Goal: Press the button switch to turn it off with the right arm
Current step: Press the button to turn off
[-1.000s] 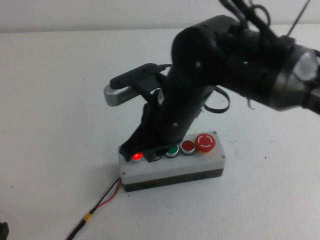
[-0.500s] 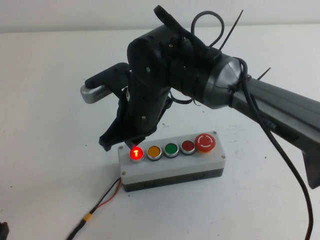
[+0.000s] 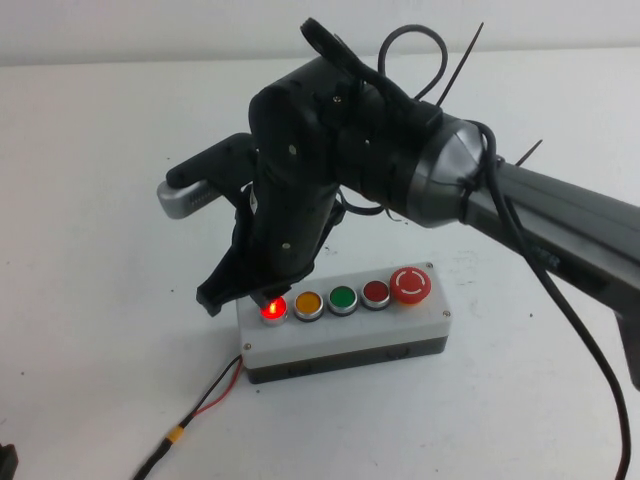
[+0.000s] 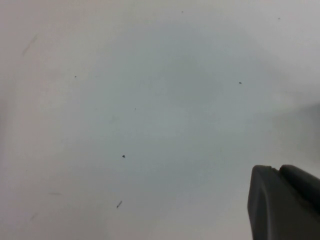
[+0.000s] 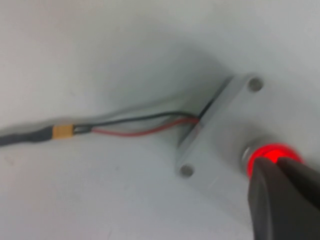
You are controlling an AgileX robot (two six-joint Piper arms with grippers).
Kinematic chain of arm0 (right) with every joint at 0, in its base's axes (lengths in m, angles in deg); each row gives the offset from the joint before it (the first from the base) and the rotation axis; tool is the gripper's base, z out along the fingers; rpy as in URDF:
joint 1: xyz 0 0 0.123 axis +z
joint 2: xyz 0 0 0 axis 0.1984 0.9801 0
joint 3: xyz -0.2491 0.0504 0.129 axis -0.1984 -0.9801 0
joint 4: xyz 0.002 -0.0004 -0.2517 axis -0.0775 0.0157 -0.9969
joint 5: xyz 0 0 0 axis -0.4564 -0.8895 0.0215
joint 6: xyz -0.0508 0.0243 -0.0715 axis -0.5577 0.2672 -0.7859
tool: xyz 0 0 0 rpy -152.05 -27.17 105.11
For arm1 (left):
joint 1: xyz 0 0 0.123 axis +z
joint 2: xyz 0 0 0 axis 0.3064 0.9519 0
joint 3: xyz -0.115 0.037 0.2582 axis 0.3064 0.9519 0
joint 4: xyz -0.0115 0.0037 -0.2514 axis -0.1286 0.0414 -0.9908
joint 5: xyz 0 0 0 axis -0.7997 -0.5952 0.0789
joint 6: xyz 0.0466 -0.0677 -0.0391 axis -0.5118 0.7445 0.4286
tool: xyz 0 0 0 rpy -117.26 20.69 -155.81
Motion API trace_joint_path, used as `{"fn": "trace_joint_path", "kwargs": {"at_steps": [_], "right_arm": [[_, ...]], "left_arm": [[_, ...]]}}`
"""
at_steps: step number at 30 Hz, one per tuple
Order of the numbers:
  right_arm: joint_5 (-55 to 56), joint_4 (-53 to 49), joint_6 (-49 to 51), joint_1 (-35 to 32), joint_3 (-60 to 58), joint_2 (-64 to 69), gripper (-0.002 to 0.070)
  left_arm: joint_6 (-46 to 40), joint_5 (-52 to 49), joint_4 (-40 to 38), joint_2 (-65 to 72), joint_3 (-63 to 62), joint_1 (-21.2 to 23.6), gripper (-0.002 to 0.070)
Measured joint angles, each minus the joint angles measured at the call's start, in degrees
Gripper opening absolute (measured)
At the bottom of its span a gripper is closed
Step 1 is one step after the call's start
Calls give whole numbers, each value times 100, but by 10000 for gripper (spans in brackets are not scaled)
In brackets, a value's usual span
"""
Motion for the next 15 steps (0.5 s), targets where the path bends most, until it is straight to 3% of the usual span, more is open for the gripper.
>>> {"fn": "trace_joint_path", "kwargs": {"at_steps": [15], "right_arm": [[-33,-146,11,-80,-268,-98,-16]], "left_arm": [[0,0,0,0,0,0,-2]]}}
